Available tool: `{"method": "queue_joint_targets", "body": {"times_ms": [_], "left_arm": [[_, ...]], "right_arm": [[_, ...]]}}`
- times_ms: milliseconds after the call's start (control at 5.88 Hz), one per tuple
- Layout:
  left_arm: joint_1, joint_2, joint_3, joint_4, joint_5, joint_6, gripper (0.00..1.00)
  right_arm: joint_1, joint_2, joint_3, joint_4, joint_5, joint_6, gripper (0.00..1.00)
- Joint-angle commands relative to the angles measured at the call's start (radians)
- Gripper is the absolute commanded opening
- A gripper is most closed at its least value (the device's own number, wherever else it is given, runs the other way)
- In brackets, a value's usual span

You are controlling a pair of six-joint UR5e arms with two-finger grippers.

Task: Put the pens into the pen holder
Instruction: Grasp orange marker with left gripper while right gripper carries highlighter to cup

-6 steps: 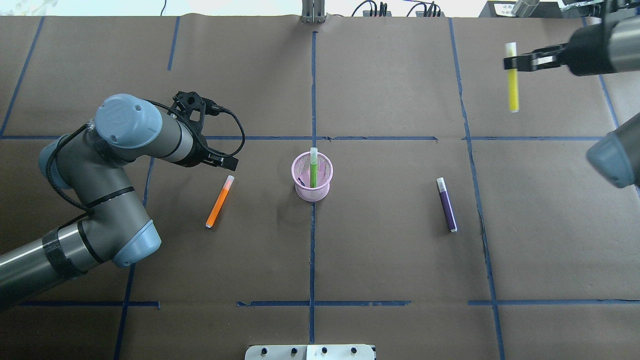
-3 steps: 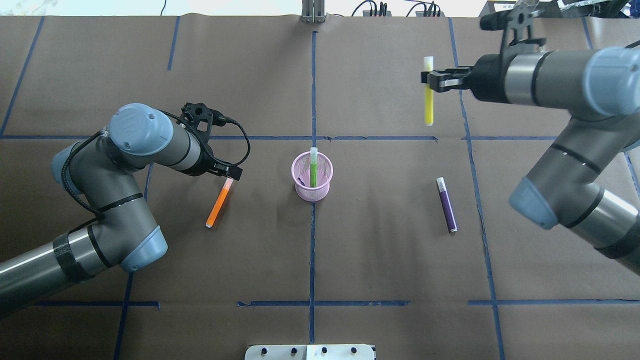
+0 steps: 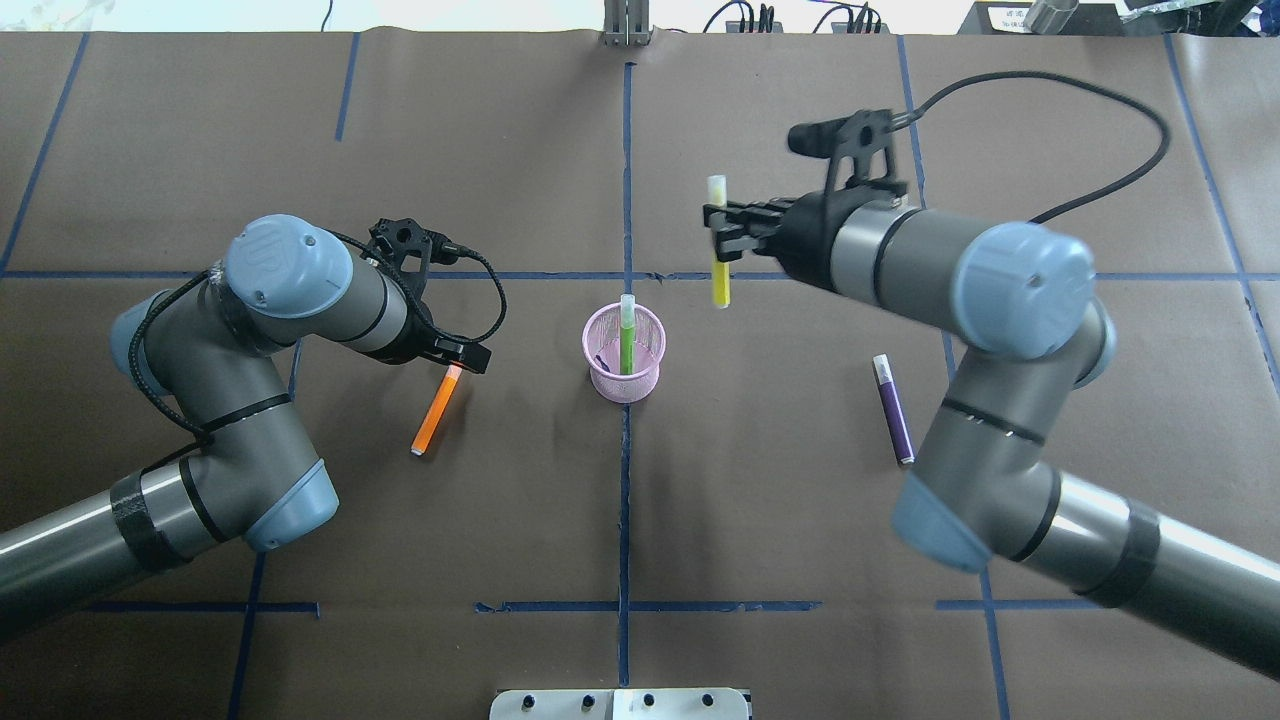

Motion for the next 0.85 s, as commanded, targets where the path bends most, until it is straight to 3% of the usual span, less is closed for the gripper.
{"method": "queue_joint_targets", "body": {"times_ms": [0, 340, 680], "left_arm": [[0.0, 0.002, -0.002, -0.002, 0.0, 0.0, 1.0], [-0.001, 0.004, -0.002, -0.002, -0.002, 0.001, 1.0], [-0.001, 0.007, -0.002, -0.002, -0.002, 0.001, 1.0]], "right_arm": [[-0.122, 0.066, -0.004, -0.03, -0.211, -0.011, 0.0], [-0.188, 0.068, -0.036, -0.03, -0.346, -0.017, 0.0], [-0.219, 0.068, -0.072, -0.028, -0.393, -0.051, 0.0]]}}
